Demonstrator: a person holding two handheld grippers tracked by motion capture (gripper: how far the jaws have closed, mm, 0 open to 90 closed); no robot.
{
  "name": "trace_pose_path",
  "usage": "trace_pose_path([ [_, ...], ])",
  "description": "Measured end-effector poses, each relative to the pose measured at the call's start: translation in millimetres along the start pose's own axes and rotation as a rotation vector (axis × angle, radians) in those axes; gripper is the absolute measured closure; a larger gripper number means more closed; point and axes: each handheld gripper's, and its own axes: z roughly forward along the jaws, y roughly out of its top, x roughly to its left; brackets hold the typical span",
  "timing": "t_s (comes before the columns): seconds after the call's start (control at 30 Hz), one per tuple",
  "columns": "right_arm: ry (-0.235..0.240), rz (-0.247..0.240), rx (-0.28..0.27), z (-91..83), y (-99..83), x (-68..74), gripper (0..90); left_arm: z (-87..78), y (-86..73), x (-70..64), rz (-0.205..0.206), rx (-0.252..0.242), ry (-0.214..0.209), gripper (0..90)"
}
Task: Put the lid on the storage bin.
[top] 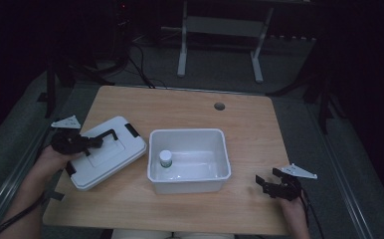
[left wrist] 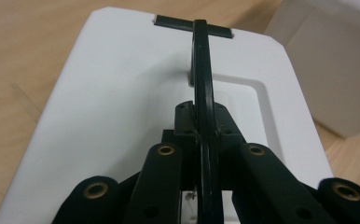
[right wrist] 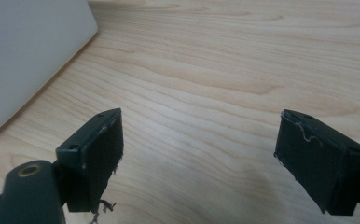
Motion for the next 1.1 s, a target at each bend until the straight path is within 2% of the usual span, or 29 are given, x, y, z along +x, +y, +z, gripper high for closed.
trace_pose_path([
  [0.1,0.007,0.016,-0.005,-0.3,-3.3,-1.4,15.0,-11.2,12.1,-2.1,0.015,-0.026,0.000,83.5],
  [0.23,0.006,0.015,-0.005,-1.1,-2.7,-1.4,15.0,-22.1,32.2,-8.1,0.050,-0.034,0.000,83.4],
  [0.43,0.010,0.025,-0.009,-0.6,-3.1,-1.8,15.0,-31.6,62.3,-20.8,0.104,-0.063,0.007,83.5],
  [0.47,0.010,0.025,-0.009,-0.6,-3.1,-1.8,15.0,-31.6,62.3,-20.8,0.104,-0.063,0.007,83.5],
  [0.5,0.011,0.027,-0.006,0.0,-3.6,-1.4,15.0,-32.0,69.3,-25.1,0.117,-0.066,-0.006,83.5],
  [0.57,0.022,0.027,0.013,1.8,-4.0,-0.7,15.0,-31.0,76.6,-30.1,0.134,-0.070,-0.019,83.4],
  [0.67,0.025,0.021,0.008,2.7,-3.4,0.7,15.0,-26.7,86.8,-38.9,0.161,-0.073,-0.037,83.4],
  [0.73,0.013,0.006,0.013,3.6,-2.7,2.2,15.0,-23.2,92.5,-44.8,0.173,-0.081,-0.035,83.4],
  [0.93,-0.002,0.002,0.008,4.1,-1.2,2.8,14.3,-8.1,111.7,-66.0,0.232,-0.077,-0.084,83.4],
  [1.0,-0.004,0.004,0.006,3.8,-0.8,2.7,14.3,-2.6,118.6,-73.4,0.242,-0.085,-0.113,83.4],
  [1.03,-0.006,0.006,0.003,3.5,-0.7,2.6,14.3,-0.3,121.6,-77.5,0.258,-0.094,-0.110,83.4],
  [1.1,-0.006,0.007,0.001,3.2,-0.4,2.3,14.3,4.8,128.0,-85.0,0.271,-0.100,-0.130,83.3],
])
